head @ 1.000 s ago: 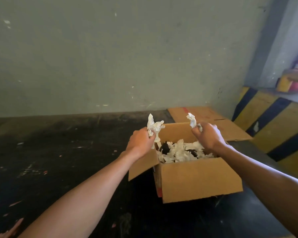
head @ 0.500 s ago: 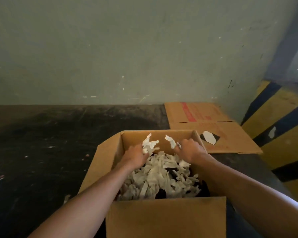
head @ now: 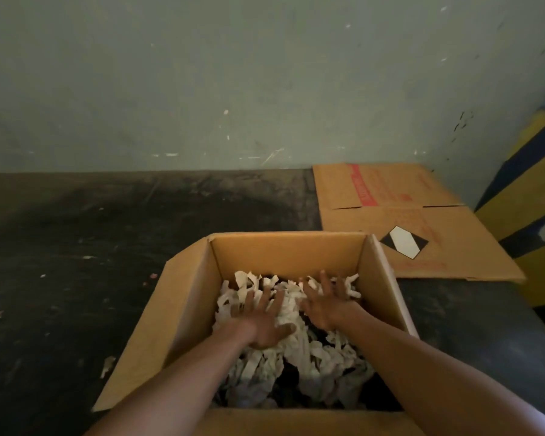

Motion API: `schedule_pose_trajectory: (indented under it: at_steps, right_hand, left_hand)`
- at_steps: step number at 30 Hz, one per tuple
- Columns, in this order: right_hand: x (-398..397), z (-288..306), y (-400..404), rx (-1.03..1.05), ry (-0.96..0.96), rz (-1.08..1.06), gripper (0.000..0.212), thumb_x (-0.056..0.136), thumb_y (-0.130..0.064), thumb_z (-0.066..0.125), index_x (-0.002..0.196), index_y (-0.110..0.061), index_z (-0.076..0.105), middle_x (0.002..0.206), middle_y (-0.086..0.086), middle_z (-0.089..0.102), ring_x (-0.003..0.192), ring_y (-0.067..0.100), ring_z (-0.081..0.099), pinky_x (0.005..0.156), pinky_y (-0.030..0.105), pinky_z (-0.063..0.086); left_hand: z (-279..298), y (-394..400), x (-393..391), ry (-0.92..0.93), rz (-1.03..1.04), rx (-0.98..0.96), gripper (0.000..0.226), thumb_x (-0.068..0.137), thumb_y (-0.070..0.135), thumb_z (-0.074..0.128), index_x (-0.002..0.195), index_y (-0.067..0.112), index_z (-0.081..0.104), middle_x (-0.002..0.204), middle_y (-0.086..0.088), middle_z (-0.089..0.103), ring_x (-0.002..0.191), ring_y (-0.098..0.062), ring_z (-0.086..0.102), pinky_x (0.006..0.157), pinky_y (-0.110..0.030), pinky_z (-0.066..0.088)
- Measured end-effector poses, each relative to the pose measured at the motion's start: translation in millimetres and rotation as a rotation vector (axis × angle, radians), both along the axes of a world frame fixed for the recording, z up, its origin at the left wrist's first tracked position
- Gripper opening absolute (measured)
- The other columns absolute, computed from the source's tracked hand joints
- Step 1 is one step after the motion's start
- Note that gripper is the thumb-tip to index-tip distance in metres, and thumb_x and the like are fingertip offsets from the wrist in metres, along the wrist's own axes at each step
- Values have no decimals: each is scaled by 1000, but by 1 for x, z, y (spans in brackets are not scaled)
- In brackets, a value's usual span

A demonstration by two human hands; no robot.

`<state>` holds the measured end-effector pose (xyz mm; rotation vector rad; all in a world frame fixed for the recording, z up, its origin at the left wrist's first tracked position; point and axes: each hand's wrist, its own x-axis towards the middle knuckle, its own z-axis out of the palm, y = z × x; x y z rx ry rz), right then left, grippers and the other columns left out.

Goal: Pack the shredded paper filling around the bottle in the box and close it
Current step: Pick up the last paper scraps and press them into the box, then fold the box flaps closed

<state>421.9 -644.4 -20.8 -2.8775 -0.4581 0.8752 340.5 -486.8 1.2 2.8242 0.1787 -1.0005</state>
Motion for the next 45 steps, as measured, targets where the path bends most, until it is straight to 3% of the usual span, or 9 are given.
schedule_pose_trajectory:
  at_steps: [5, 13, 20, 25, 28, 32, 36, 39, 45]
  right_hand:
    - [-1, -13, -4, -120, -33, 177, 53, 102, -21, 14, 155, -25, 11, 163, 3, -15, 141, 50, -23, 108, 73, -7]
    - [-17, 73, -10, -111, 14, 253, 59, 105, -45, 22, 155, -34, -6, 163, 13, -16, 146, 47, 1, 116, 60, 13]
    - [-79, 72, -42, -266, 248, 429, 81, 99, -55, 37, 151, -34, -22, 162, 8, -19, 150, 36, 0, 118, 55, 11]
    - [-100, 59, -39, -329, 245, 578, 62, 106, -39, 24, 156, -26, -11, 163, 7, -16, 150, 34, 1, 117, 61, 11]
    - [-99, 77, -37, -176, 288, 568, 55, 105, -41, 32, 155, -19, 22, 162, 8, 21, 146, 28, 24, 117, 45, 23]
    - [-92, 111, -46, 16, 199, 436, 49, 102, -39, 42, 149, -23, 37, 150, 2, 43, 129, 24, 48, 103, 37, 42]
    - [-86, 139, -70, 545, -92, 129, 27, 101, -27, 48, 127, -25, 57, 122, -6, 61, 95, 11, 62, 79, 27, 51]
    - [-89, 135, -94, 817, -396, -168, 22, 99, -20, 50, 118, -22, 60, 111, -4, 63, 95, 13, 62, 77, 25, 49]
    - [-116, 74, -148, 844, -452, -812, 26, 93, -36, 54, 118, -29, 57, 127, 8, 56, 113, 29, 54, 98, 57, 45]
  left_hand:
    - [-9, 2, 7, 8, -44, -2, 86, 89, 77, 19, 149, 35, -27, 160, 4, -28, 149, -34, -18, 117, -60, 2]
    - [24, 5, -13, 12, 30, -47, 92, 88, 76, 34, 143, 44, -32, 153, 6, -41, 143, -41, -28, 115, -60, -6]
    - [48, -6, -74, 189, -60, -181, 82, 97, 62, 33, 156, 21, -9, 163, -1, -13, 151, -28, 6, 122, -42, 9]
    - [42, -27, -80, 305, -17, -272, 83, 101, 53, 35, 154, 11, -13, 164, -7, -9, 151, -26, 3, 119, -33, 8]
    - [50, -29, -81, 277, -28, -280, 77, 102, 48, 35, 155, 9, -7, 165, -9, -4, 151, -26, 5, 118, -32, 11]
    - [62, -20, -88, 154, -64, -166, 63, 103, 50, 30, 157, 23, 12, 164, -6, 13, 150, -25, 16, 117, -37, 17]
    - [80, -12, -104, -47, 3, -168, 61, 100, 59, 28, 153, 29, 29, 160, -2, 29, 144, -25, 31, 114, -37, 27]
    - [85, -13, -127, -305, -16, -325, 71, 88, 78, 22, 126, 31, 59, 121, 0, 67, 108, -19, 62, 96, -41, 49]
    - [68, -22, -168, -518, -225, -156, 49, 92, 68, 34, 124, 40, 58, 107, 11, 66, 93, -10, 61, 79, -36, 54]
